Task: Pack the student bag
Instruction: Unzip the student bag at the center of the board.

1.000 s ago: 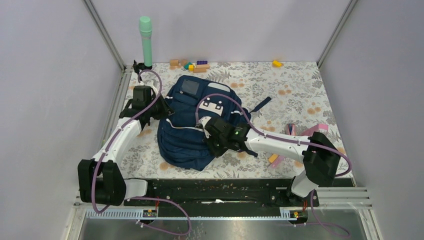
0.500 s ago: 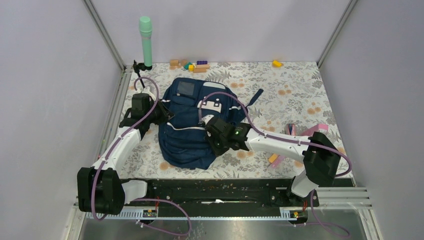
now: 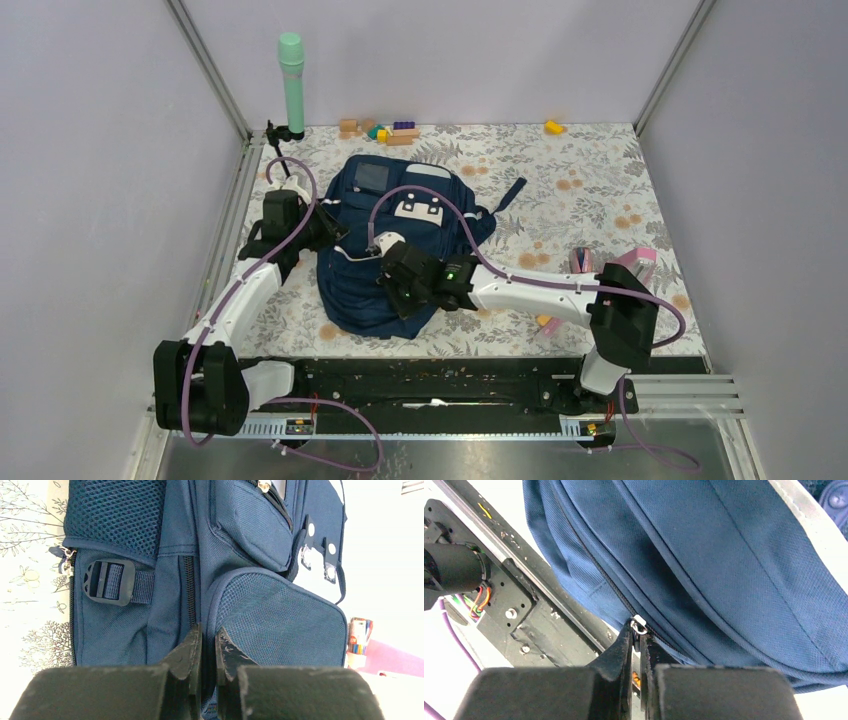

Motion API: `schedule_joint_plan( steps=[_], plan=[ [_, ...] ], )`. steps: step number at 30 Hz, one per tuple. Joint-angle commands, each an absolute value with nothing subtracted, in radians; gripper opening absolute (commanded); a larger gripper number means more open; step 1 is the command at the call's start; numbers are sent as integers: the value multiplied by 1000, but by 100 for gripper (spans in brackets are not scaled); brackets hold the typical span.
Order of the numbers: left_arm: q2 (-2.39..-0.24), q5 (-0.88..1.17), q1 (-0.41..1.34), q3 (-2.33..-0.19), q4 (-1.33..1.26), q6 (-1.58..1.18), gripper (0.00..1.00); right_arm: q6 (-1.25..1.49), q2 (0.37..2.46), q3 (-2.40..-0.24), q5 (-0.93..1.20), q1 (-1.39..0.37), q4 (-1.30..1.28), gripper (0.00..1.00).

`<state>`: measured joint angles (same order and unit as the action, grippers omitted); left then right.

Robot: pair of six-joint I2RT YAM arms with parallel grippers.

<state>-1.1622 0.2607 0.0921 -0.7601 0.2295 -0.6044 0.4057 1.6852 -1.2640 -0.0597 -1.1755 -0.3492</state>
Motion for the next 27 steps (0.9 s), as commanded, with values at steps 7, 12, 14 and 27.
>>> schedule_joint_plan(
  steps=[7,12,14,27],
  plan=[
    [-1100,306,103,-755,97,-679,0,435,1717,-1350,-48,-1193,-235,0],
    [-1078,316,103,-745,81,-698,0,426,1741,-1414,-53,-1192,-288,0],
    [-1074,326,103,-745,75,-702,0,419,1761,-1446,-39,-1200,-281,0],
    [-1060,337,102,-770,101,-673,0,34,1913,-1760,237,-1220,-352,0]
  ],
)
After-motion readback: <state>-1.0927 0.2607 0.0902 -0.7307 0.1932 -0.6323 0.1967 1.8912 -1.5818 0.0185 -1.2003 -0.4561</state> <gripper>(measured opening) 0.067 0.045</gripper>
